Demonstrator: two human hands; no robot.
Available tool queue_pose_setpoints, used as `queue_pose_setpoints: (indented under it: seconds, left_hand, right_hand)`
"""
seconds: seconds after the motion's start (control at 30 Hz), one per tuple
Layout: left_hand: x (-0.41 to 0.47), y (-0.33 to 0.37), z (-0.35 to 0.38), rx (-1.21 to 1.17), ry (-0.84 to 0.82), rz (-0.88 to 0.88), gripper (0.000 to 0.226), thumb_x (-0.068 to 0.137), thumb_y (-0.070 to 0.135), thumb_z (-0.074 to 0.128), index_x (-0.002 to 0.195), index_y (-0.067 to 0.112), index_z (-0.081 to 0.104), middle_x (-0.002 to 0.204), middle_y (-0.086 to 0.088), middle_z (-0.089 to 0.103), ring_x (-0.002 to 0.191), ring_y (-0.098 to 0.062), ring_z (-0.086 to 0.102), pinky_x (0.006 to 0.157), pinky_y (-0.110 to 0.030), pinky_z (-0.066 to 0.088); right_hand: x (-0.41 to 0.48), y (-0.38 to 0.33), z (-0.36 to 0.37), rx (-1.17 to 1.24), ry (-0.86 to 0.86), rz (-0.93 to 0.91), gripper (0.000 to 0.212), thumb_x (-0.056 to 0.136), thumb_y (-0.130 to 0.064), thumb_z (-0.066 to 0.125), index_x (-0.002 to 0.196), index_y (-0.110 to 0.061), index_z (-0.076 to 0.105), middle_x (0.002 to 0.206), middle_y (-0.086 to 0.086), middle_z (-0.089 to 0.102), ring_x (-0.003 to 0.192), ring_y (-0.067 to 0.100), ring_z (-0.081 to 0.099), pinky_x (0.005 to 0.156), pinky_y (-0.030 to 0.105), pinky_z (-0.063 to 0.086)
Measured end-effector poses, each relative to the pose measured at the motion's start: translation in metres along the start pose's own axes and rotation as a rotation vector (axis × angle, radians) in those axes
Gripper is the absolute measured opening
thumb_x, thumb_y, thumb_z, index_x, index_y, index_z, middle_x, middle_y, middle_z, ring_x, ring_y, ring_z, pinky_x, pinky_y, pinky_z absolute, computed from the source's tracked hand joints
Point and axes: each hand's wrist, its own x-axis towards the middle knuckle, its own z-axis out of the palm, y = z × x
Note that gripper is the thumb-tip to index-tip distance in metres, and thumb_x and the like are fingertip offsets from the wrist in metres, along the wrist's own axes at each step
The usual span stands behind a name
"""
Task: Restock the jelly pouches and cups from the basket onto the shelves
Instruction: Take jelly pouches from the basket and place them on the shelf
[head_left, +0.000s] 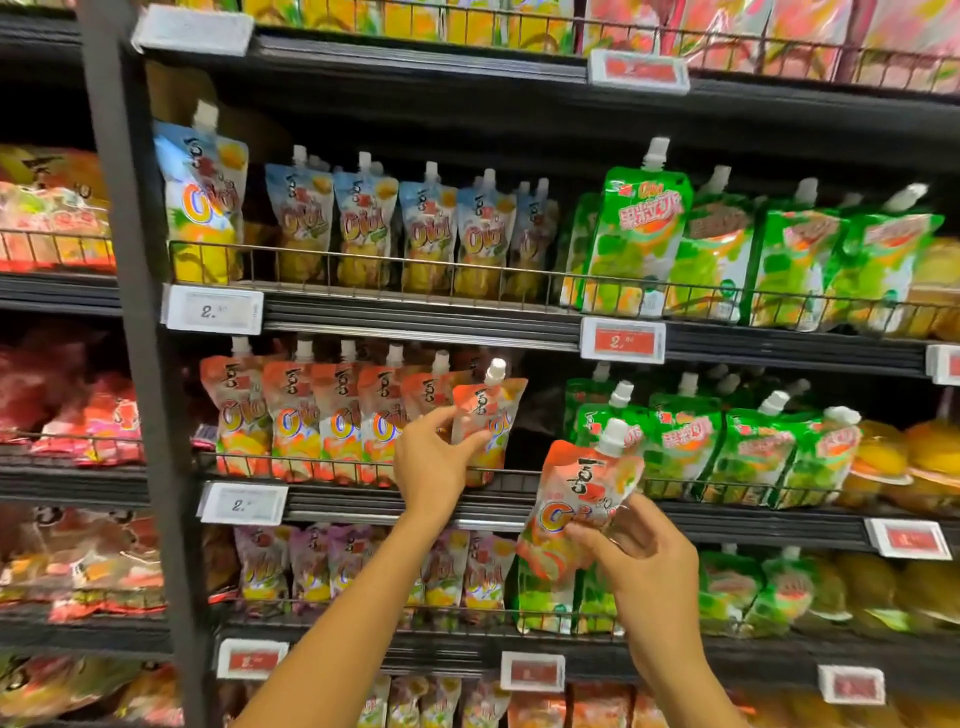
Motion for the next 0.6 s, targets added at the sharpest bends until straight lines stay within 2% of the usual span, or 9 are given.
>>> queue_pose_setpoints:
  seconds: [0.1,0.17,0.23,0.33,0.4,0.47,0.53,0.6]
  left_hand:
    - [0.001,-0.006,-0.002,0.093,-0.011,0.027,0.047,0.069,0.040,0.085,0.108,0.021,0.066,0.073,0.005,0.070,0.063,-0.008,0.064,0.052,-0.019,0.041]
    - [0.000,-0.007,-0.003,0.134,-0.017,0.059,0.039,0.073,0.039,0.083,0.102,0.022,0.063,0.065,0.008,0.065,0.059,-0.006,0.063,0.053,-0.023,0.048]
    - [0.000,-0.009,-0.006,0.145,-0.021,0.084,0.036,0.076,0.037,0.082,0.104,0.024,0.063,0.069,0.011,0.065,0.064,-0.005,0.063,0.059,-0.027,0.054]
    - [0.003,-0.015,-0.015,0.233,0.004,0.136,0.032,0.078,0.038,0.079,0.104,0.024,0.066,0.081,0.013,0.068,0.073,-0.005,0.064,0.060,-0.026,0.051]
    - [0.002,-0.020,-0.024,0.398,0.039,0.207,0.023,0.082,0.044,0.073,0.098,0.028,0.068,0.083,0.014,0.069,0.075,-0.005,0.063,0.056,-0.022,0.041]
    - [-0.001,-0.028,-0.031,0.477,0.048,0.269,0.014,0.089,0.040,0.066,0.096,0.028,0.070,0.085,0.014,0.070,0.080,-0.008,0.063,0.060,-0.025,0.044]
    - [-0.006,-0.039,-0.035,0.481,0.032,0.310,0.010,0.092,0.029,0.062,0.097,0.024,0.070,0.089,0.009,0.070,0.087,-0.014,0.062,0.071,-0.029,0.048]
    - [-0.013,-0.048,-0.037,0.539,0.014,0.369,0.012,0.091,0.020,0.062,0.099,0.020,0.070,0.094,0.005,0.068,0.091,-0.017,0.060,0.079,-0.031,0.047]
  right_hand:
    - [0.008,-0.002,0.004,-0.056,0.049,-0.011,0.039,0.074,-0.018,0.082,0.106,-0.035,0.068,0.087,-0.015,0.075,0.084,0.002,0.070,0.062,0.015,0.054]
    - [0.013,-0.005,0.009,-0.101,0.055,-0.034,0.034,0.077,-0.021,0.079,0.099,-0.040,0.062,0.086,-0.025,0.073,0.082,-0.004,0.069,0.061,0.011,0.052]
    - [0.017,-0.009,0.016,-0.141,0.055,-0.068,0.034,0.081,-0.019,0.077,0.095,-0.042,0.056,0.085,-0.033,0.069,0.082,-0.008,0.066,0.065,0.005,0.048]
    - [0.025,-0.012,0.028,-0.140,0.088,-0.104,0.037,0.084,-0.013,0.074,0.095,-0.042,0.055,0.088,-0.021,0.069,0.088,-0.014,0.061,0.071,-0.001,0.044]
    - [0.031,-0.014,0.036,-0.119,0.130,-0.130,0.034,0.085,-0.010,0.073,0.105,-0.033,0.057,0.098,-0.015,0.065,0.090,-0.018,0.059,0.074,-0.002,0.044]
    - [0.038,-0.015,0.044,-0.096,0.183,-0.164,0.035,0.086,-0.007,0.071,0.113,-0.025,0.057,0.101,-0.013,0.065,0.091,-0.016,0.059,0.075,-0.002,0.043]
    - [0.045,-0.021,0.055,-0.102,0.228,-0.198,0.040,0.087,-0.003,0.066,0.117,-0.029,0.055,0.104,-0.016,0.064,0.095,-0.012,0.059,0.077,0.001,0.044]
    - [0.053,-0.027,0.065,-0.161,0.234,-0.250,0.047,0.088,0.000,0.059,0.116,-0.037,0.051,0.104,-0.023,0.061,0.096,-0.005,0.060,0.081,0.016,0.049]
